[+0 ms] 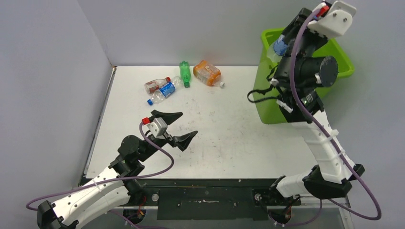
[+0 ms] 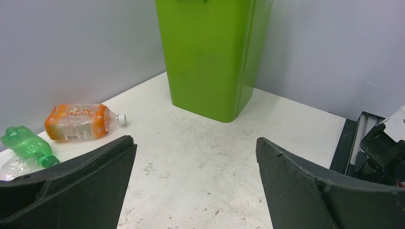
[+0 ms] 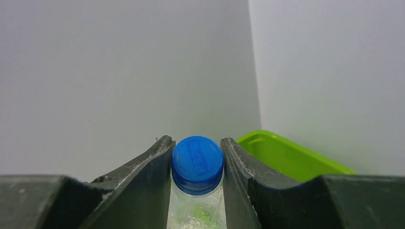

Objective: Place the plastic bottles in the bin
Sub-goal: Place the plastic bottle in the trash bin, then pick up the plastic bottle at the center of the board.

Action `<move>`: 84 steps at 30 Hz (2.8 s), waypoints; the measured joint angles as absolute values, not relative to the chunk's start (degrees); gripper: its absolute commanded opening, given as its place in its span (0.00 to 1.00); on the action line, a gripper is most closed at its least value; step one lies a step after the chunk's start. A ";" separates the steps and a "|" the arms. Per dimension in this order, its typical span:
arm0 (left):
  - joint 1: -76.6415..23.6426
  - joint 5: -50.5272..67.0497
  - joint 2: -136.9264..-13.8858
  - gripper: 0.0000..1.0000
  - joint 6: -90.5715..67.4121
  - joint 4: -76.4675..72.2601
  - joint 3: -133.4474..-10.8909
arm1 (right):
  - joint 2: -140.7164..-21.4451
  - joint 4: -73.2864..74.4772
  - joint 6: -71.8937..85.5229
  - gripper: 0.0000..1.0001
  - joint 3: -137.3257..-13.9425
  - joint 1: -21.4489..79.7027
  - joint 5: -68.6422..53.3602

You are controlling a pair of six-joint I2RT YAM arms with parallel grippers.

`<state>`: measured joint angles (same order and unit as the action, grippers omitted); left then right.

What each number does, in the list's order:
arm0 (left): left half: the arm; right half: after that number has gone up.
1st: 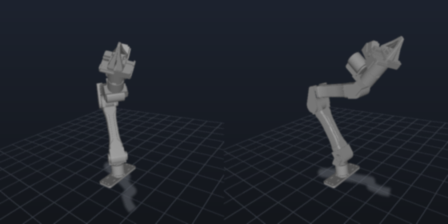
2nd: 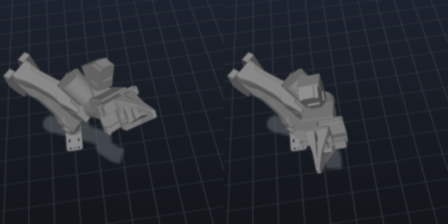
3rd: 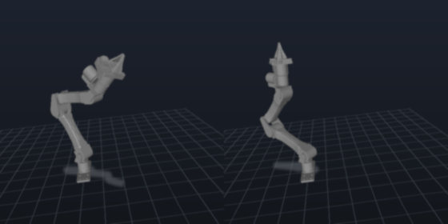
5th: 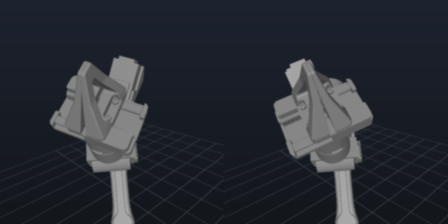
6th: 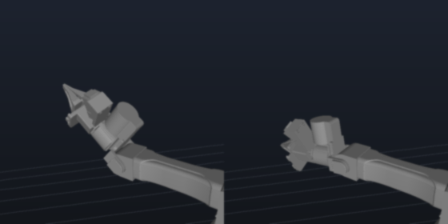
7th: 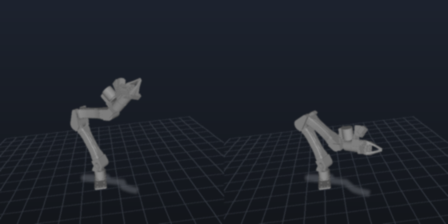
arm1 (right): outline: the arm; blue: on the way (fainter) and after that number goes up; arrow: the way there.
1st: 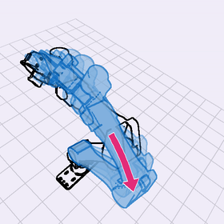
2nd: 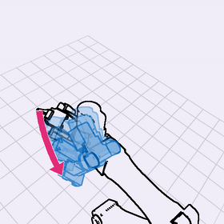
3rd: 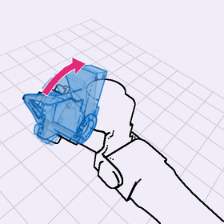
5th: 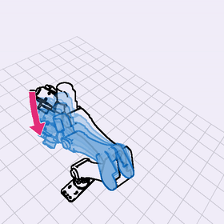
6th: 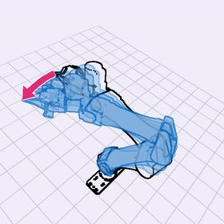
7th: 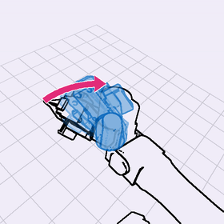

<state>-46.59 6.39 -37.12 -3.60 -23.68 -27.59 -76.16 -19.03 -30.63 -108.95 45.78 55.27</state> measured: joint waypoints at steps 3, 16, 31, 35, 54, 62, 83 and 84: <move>-46.85 5.61 -37.12 0.96 -3.46 -23.51 -27.59 | -80.71 -13.37 -24.56 0.05 -114.28 36.64 52.62; -48.47 1.50 -39.05 0.96 -3.79 -22.65 -27.59 | -86.35 0.40 2.22 0.24 -115.68 7.99 44.18; -48.66 -17.19 -38.61 0.96 -3.81 -21.56 -27.70 | -87.18 12.03 25.87 0.90 -111.42 0.34 28.32; -48.64 -19.70 -38.76 0.96 -3.79 -21.30 -27.70 | -86.59 10.41 24.58 0.90 -112.64 9.85 25.26; -42.48 -33.95 -49.43 0.96 -5.45 -12.05 -33.87 | -52.80 -1.96 25.21 0.92 -47.68 43.22 13.85; -30.28 -32.23 -70.32 0.97 -15.11 2.09 -48.10 | -53.65 -5.76 31.57 0.92 -27.53 54.57 14.26; -14.79 -26.87 -110.10 0.96 -10.24 5.43 -77.06 | -60.80 -16.03 38.02 0.92 -21.56 78.37 22.11; -14.11 -26.44 -110.39 0.96 -10.39 5.15 -76.71 | -60.93 -16.03 38.02 0.92 -21.56 78.81 22.33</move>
